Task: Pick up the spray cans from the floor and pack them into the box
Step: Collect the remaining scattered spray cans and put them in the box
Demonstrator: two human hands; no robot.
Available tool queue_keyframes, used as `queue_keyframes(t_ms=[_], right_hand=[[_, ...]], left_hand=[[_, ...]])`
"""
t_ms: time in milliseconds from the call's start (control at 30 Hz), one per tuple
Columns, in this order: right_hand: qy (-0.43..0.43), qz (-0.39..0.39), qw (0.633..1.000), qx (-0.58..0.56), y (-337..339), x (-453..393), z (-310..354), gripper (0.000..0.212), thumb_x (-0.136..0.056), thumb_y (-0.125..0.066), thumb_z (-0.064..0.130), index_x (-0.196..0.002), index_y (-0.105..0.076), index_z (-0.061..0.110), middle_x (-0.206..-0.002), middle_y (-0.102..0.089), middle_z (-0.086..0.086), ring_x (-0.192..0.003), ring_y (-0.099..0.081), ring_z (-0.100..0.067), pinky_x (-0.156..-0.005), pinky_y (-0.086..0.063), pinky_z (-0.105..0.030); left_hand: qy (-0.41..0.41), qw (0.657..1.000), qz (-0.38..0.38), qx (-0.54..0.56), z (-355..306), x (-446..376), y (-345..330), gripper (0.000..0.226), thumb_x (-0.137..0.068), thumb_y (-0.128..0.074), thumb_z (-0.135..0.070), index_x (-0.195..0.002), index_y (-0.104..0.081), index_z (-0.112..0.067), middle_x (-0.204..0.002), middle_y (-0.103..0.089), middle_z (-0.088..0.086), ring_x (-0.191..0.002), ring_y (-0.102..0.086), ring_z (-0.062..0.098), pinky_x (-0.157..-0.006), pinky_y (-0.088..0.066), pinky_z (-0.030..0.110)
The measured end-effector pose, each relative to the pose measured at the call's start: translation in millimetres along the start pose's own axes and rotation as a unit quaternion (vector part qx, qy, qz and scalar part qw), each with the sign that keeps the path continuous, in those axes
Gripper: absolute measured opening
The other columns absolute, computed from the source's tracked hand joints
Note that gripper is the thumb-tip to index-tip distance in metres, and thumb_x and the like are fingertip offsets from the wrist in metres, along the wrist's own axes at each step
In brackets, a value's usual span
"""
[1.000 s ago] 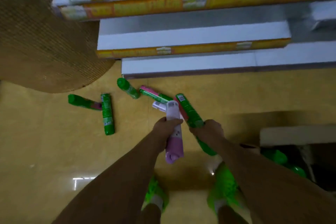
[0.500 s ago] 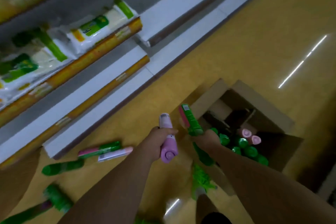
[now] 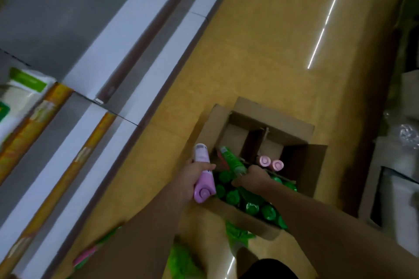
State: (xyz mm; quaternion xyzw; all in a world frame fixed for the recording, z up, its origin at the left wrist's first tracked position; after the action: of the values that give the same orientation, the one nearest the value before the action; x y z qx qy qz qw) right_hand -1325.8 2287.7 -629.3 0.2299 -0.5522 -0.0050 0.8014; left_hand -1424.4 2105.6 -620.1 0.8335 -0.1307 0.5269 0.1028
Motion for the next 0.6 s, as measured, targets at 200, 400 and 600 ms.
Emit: queue_keyframes(t_ms=[200, 400, 600], right_hand=[[0.032, -0.018, 0.998, 0.054, -2.1, -22.1, 19.3, 0.066, -0.08, -0.079, 0.034, -0.13, -0.049, 0.005, -0.126, -0.061, -0.013, -0.114, -0.06, -0.031, -0.078, -0.047, -0.029], [0.083, -0.039, 0.989, 0.116, -18.4, -62.7, 67.4, 0.035, -0.089, -0.063, 0.032, -0.117, -0.063, 0.013, -0.116, -0.066, -0.01, -0.103, -0.065, -0.03, -0.087, -0.056, -0.039], [0.008, -0.051, 0.986, 0.162, -58.1, -130.2, 85.6, 0.038, -0.093, -0.056, 0.033, -0.126, -0.058, 0.014, -0.131, -0.049, -0.016, -0.113, -0.057, -0.036, -0.092, -0.051, -0.039]], left_hand=[[0.026, 0.998, 0.06, 0.01, -37.2, -23.6, -14.3, 0.049, -0.081, -0.076, -0.012, -0.123, -0.053, -0.003, -0.099, -0.059, 0.022, -0.074, -0.06, 0.032, -0.067, -0.059, 0.044], [0.077, 0.991, 0.094, -0.058, -63.7, -84.3, -12.9, 0.04, -0.085, -0.072, -0.01, -0.119, -0.052, -0.006, -0.094, -0.058, 0.021, -0.07, -0.058, 0.031, -0.065, -0.057, 0.042], [0.051, 0.973, 0.141, -0.175, -84.5, -152.8, -27.2, 0.045, -0.081, -0.074, -0.008, -0.122, -0.055, -0.011, -0.092, -0.061, 0.023, -0.064, -0.059, 0.033, -0.052, -0.052, 0.035]])
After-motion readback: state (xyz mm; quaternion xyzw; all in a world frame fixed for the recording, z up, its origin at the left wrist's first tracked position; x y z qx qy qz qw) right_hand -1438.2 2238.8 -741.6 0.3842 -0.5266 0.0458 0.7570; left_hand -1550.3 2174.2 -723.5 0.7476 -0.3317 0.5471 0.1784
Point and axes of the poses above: each hand's wrist, its own x-axis away from the middle knuckle, its own y-axis out of the back of the hand, z = x × y, the point moved 6 cm from there along -x, towards the middle knuckle
